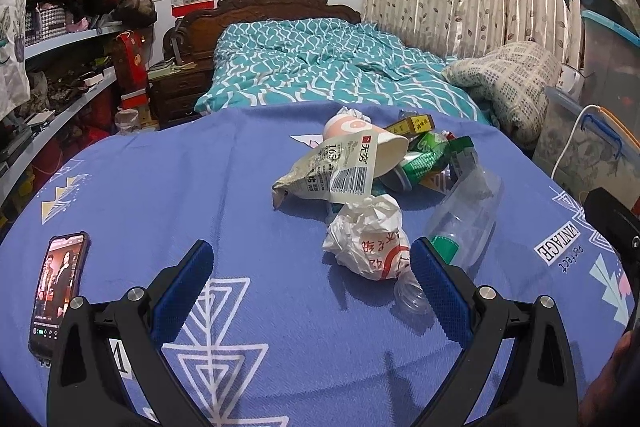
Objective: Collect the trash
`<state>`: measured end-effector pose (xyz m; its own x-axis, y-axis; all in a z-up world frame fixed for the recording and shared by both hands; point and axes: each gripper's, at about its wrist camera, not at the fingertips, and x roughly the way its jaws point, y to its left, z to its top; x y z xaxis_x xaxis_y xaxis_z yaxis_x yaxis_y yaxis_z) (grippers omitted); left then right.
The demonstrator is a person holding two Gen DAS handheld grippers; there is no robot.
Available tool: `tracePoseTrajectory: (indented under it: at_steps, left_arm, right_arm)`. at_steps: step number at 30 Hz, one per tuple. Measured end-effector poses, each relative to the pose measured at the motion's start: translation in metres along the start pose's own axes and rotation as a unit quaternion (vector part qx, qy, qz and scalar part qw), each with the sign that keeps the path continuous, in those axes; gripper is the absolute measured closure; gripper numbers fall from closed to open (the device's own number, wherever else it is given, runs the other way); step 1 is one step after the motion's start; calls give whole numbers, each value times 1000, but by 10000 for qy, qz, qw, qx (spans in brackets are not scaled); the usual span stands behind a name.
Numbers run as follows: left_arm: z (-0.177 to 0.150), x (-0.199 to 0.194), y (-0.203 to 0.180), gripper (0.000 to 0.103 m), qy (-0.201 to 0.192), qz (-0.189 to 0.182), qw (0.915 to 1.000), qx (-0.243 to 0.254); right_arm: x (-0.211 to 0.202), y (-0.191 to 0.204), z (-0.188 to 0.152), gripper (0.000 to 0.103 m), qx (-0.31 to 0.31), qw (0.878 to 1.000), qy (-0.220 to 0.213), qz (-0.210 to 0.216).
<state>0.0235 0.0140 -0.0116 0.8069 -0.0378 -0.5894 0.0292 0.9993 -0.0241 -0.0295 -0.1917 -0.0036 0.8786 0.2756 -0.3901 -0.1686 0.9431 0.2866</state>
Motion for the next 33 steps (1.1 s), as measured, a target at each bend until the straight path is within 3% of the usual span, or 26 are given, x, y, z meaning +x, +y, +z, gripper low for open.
tracePoseTrajectory:
  at_steps: [33]
  left_arm:
    - [-5,7,-3,9,200,-26,9998,71]
  right_arm:
    - [3,-1,-5,18,47,9999,97,19]
